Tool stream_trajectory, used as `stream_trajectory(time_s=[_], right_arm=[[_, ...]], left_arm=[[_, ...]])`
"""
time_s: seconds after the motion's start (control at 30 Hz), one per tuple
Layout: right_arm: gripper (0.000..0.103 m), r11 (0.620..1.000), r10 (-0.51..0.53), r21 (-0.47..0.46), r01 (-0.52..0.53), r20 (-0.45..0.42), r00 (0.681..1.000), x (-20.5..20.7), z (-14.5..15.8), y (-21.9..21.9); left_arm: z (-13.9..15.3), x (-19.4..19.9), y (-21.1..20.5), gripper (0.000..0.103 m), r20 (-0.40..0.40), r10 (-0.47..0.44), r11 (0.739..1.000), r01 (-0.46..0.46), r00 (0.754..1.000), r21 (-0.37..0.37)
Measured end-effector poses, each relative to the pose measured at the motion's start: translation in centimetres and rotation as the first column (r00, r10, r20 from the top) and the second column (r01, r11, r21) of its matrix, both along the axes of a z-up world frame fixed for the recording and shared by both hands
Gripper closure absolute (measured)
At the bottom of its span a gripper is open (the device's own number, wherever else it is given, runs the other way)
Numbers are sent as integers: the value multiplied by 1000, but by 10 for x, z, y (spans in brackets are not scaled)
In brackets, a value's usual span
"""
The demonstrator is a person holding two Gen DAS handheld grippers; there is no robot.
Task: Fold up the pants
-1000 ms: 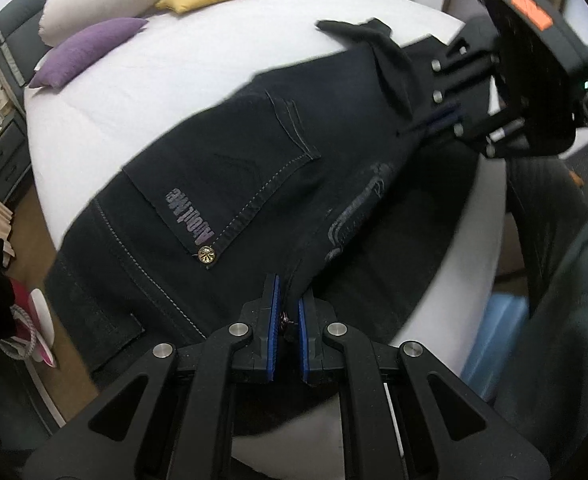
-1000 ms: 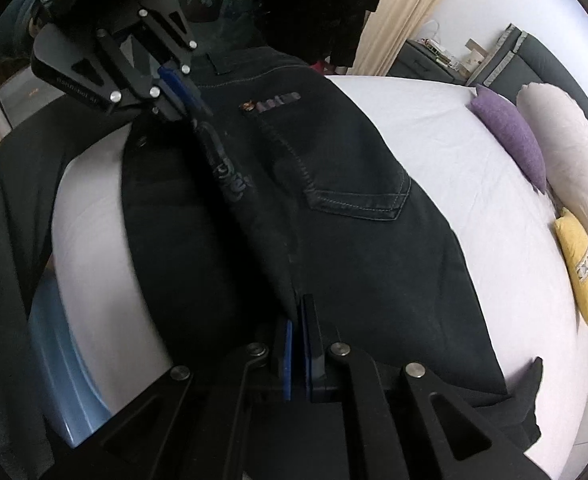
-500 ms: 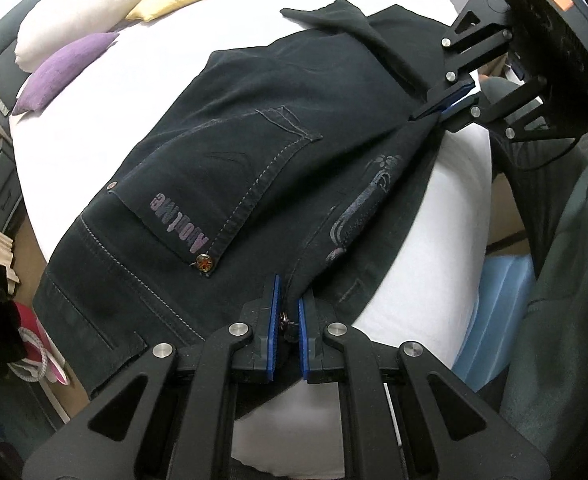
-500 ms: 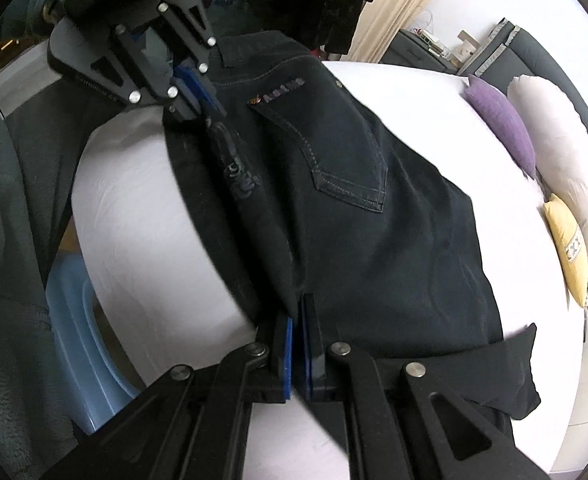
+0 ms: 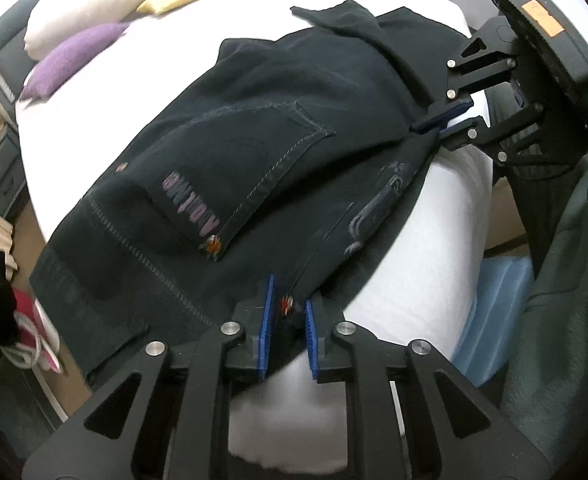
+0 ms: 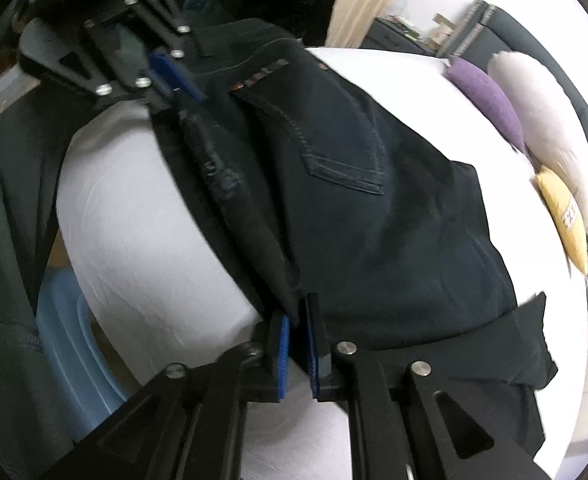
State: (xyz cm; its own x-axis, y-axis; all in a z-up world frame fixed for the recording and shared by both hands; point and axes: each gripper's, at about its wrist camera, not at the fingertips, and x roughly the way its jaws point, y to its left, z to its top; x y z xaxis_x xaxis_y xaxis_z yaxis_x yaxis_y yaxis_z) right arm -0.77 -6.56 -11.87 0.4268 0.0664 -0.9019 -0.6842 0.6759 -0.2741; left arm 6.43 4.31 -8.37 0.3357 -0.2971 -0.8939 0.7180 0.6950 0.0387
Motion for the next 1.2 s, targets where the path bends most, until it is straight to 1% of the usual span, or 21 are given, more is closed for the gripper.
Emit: stream_trajectory(time_s=[0.1,0.13,0.23,0.37,0.43,0.47,0.5,0.53,0.57,0.67,0.7,0.77,0.8,0.83,0.9,0.97,1.03,1.07,1.13,1.17,1.2], right_arm=[[84,999,-26,19,26,0,1000,4,1,-4],[81,999,-37,19,37,4,999,6,0,-5],[78,998,-61,22,61,6,998,10,-1,-5],[76,996,-86,27,85,13,996,4,-1,-7],[69,995,-99,35,98,18,995,2,0,-10],[66,993,-110,45,109,18,994,2,1,-12],[59,990,-129,65,128,11,992,2,3,-16],[49,984,-150,93,150,-10,989,2,6,-21],[44,977,-166,130,170,-37,985,4,10,-28],[43,934,-243,250,254,-77,967,7,31,-57],[43,910,-290,283,302,-84,953,11,40,-74],[41,853,-404,325,408,-84,911,24,59,-110],[39,814,-468,349,464,-79,880,33,70,-131],[35,775,-524,373,511,-74,849,44,80,-152],[26,692,-636,395,604,-63,769,75,96,-190],[24,607,-714,408,681,-95,694,111,101,-221],[24,506,-783,403,762,-157,603,154,94,-248],[24,465,-808,393,793,-178,562,175,87,-258],[24,415,-837,359,836,-209,505,205,70,-273],[24,391,-856,318,864,-219,468,223,57,-279],[24,376,-868,290,880,-223,444,235,47,-283]], left_arm=[[13,-2,8,85,-46,14,1000,-15,999,-3],[18,-2,11,82,-51,19,1000,-20,999,-4],[38,-1,14,80,-34,55,998,-55,998,-14],[69,5,-15,80,24,47,992,-44,999,-118],[77,10,-34,80,29,30,984,-24,999,-176],[74,15,-47,80,38,35,985,-28,999,-172],[69,20,-56,80,40,42,988,-36,998,-153],[58,26,-66,80,28,47,990,-43,998,-134],[44,34,-74,80,0,57,990,-56,998,-127],[-11,59,-83,80,-143,130,986,-142,981,-82],[-16,61,-81,80,-145,151,979,-168,978,-116],[-12,62,-81,80,-159,175,972,-196,972,-132],[-8,61,-82,80,-158,174,972,-196,972,-133],[2,62,-82,80,-160,173,967,-198,972,-159],[23,66,-82,80,-149,173,947,-206,974,-247],[33,78,-86,80,-138,193,934,-225,971,-278],[30,97,-94,80,-155,225,921,-262,962,-288],[27,104,-98,80,-165,243,917,-282,956,-284],[18,114,-104,80,-198,250,911,-300,948,-282],[9,118,-109,80,-217,251,915,-305,943,-265],[1,120,-111,80,-226,262,919,-314,938,-239]])
